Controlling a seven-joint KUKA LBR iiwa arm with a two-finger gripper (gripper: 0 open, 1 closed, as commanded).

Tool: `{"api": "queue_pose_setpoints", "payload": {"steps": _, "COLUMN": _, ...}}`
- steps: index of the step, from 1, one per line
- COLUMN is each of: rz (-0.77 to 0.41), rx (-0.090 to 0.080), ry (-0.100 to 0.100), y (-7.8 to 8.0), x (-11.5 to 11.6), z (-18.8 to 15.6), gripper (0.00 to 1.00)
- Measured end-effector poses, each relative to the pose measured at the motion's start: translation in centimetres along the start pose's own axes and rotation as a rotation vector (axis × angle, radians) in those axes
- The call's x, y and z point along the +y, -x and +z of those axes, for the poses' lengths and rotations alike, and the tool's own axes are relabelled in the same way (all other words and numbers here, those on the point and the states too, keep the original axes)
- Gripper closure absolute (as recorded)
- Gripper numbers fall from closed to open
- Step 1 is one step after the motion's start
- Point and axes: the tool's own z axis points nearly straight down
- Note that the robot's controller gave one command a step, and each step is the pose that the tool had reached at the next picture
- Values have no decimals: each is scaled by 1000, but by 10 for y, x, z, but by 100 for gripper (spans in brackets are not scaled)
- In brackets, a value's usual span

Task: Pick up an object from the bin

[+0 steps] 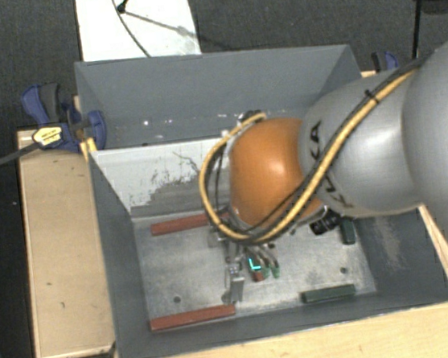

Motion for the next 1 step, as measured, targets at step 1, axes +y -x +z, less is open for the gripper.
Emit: {"api": "queue_pose_setpoints", "payload": {"steps": 1, "rz": 5, "rx": -7, "ry": 1, "y": 2, "x": -1, "z": -3, "gripper": 0}}
